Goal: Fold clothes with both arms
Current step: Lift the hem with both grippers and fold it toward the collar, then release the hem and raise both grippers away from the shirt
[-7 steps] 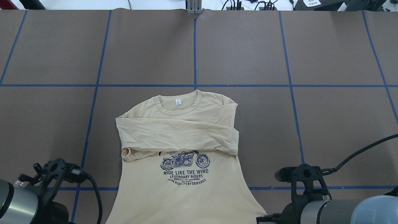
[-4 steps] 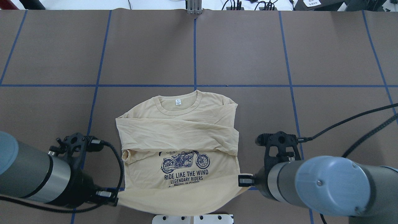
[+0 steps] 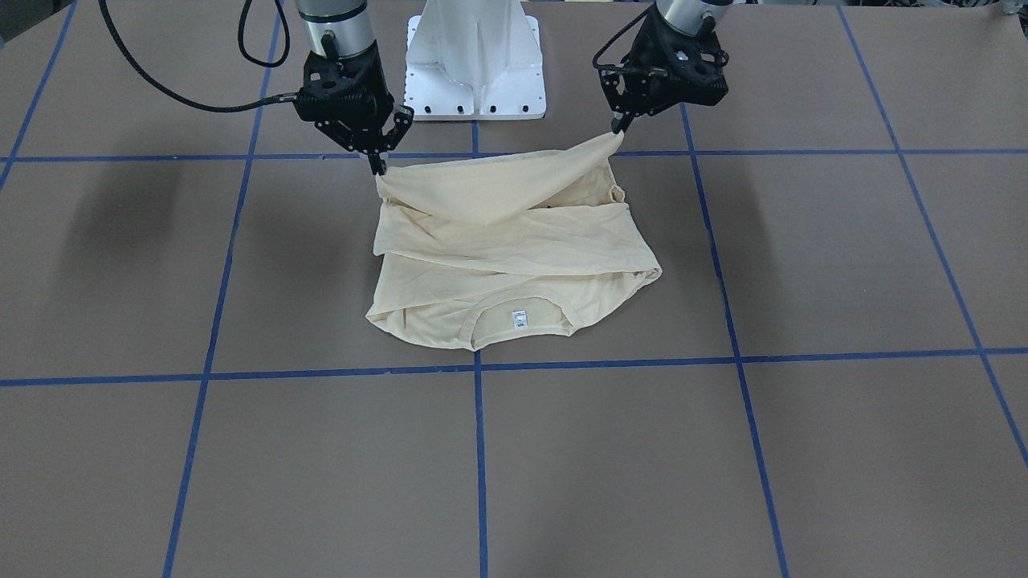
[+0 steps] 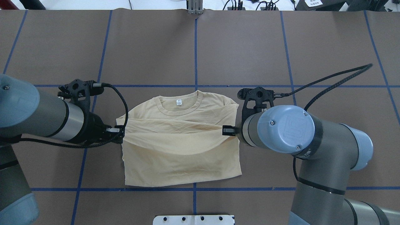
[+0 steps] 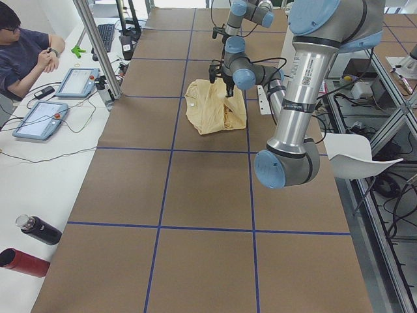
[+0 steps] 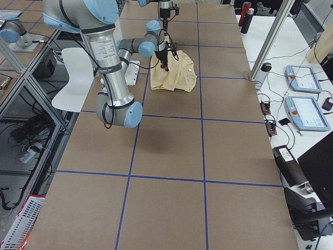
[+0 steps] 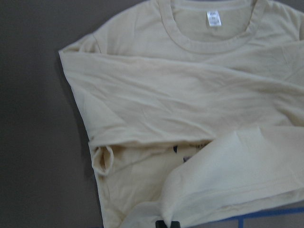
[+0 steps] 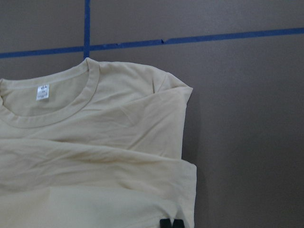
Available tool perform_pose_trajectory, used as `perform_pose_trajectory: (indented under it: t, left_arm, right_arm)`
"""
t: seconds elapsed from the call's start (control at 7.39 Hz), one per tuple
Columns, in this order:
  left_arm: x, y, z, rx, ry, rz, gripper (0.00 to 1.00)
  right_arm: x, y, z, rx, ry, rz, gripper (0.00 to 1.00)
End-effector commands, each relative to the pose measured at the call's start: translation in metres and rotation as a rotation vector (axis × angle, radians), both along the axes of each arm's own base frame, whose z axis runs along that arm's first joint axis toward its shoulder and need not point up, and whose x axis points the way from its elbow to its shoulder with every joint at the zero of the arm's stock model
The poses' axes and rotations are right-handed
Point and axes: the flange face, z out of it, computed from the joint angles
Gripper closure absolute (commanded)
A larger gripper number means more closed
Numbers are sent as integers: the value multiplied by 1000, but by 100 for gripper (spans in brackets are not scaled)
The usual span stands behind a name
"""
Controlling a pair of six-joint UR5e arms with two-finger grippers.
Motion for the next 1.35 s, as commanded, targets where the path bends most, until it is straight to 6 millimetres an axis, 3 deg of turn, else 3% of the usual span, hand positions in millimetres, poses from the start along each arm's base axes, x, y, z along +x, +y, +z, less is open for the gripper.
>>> perform_pose_trajectory:
  t: [0.0,0.27,0.54,0.81,0.95,1.08,1.22]
  left_arm:
    - [-4,-53,-5,-2,-15,-92,100]
    - [10,-87,16,81,-109,-110,100]
    - [50,-121,46,44,-192,-116,100]
    - [61,-127,65,81,-205,-83,100]
    - [65,-131,75,79,-220,-75,100]
    - [70,-133,80,96,-198,-74,96]
    - [76,-135,82,122,-164,-76,1]
  right_arm:
    - [-4,-44,-11,16,-24,66,100]
    - [-11,-87,-11,38,24,86,100]
    - [-31,-116,14,33,97,80,100]
    - [-56,-138,46,50,85,81,100]
    - [-59,-144,55,54,97,76,100]
    - [-57,-148,58,53,103,77,39]
    - [-57,-148,56,53,101,72,1]
